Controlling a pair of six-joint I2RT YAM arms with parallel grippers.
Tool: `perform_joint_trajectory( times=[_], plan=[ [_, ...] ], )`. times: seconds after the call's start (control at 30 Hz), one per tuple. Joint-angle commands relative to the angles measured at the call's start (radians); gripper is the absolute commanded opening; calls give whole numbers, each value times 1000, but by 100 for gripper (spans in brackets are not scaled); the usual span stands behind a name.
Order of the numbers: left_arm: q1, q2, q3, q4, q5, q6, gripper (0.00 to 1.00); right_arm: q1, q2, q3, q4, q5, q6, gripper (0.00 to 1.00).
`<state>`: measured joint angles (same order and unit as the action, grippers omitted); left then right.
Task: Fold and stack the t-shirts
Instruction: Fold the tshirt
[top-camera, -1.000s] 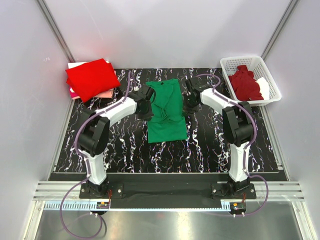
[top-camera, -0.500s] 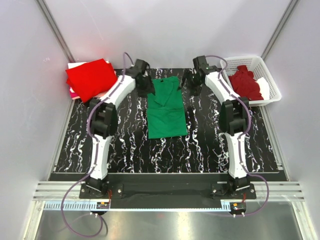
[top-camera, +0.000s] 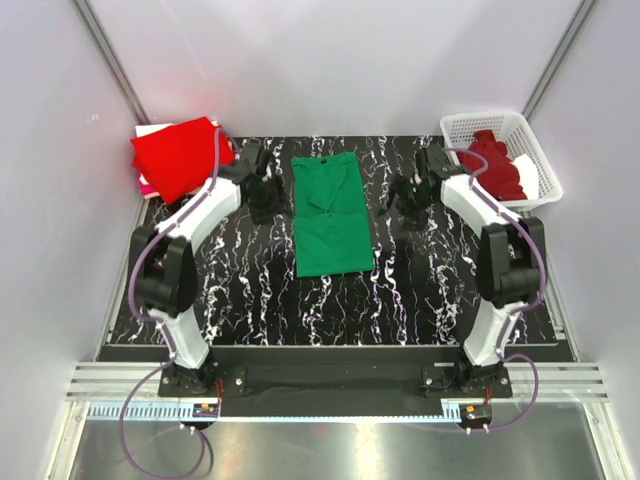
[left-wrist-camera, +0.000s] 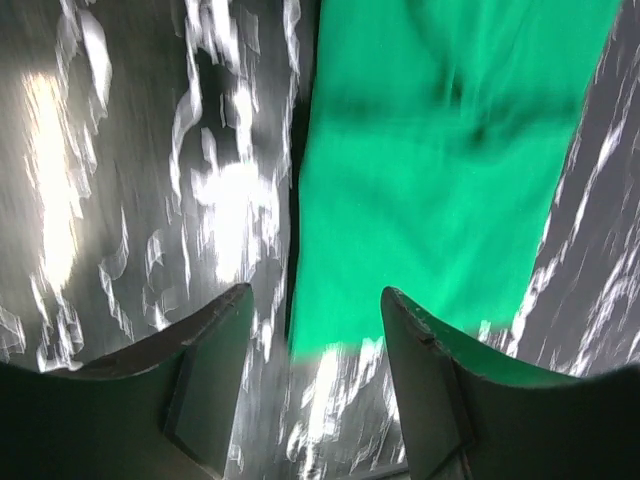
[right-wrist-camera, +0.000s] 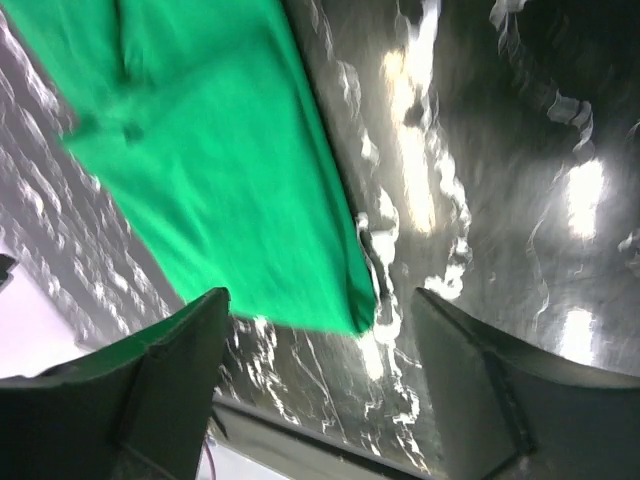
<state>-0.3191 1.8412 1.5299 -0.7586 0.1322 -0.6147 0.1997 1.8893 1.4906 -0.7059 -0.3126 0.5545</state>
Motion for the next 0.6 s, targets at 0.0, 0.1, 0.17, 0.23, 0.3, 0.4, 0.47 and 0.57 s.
perform_joint_trajectory(
  times=[0.0, 0.1, 0.17, 0.23, 0.3, 0.4, 0.47, 0.57],
  plan=[
    [-32, -175, -206, 139, 10, -37, 59, 3, -133, -200, 153, -110, -11, 79],
    [-64, -282, -384, 220, 12, -74, 59, 4, -188, -346, 209, -164, -19, 73],
    [-77, -339, -462, 275, 10, -94, 59, 7, -203, -418, 236, -177, -25, 70],
    [-93, -365, -551, 323, 15, -118, 59, 9, -199, -447, 250, -180, -33, 66],
    [-104, -385, -609, 346, 9, -134, 59, 12, -190, -470, 267, -195, -38, 65],
    [-120, -395, -649, 384, 9, -148, 59, 23, -156, -469, 290, -217, -42, 63],
    [-121, -398, -674, 404, 10, -152, 59, 32, -128, -458, 296, -221, -47, 62],
    [-126, -407, -706, 427, 10, -160, 58, 53, -102, -451, 309, -224, -48, 62]
  ],
)
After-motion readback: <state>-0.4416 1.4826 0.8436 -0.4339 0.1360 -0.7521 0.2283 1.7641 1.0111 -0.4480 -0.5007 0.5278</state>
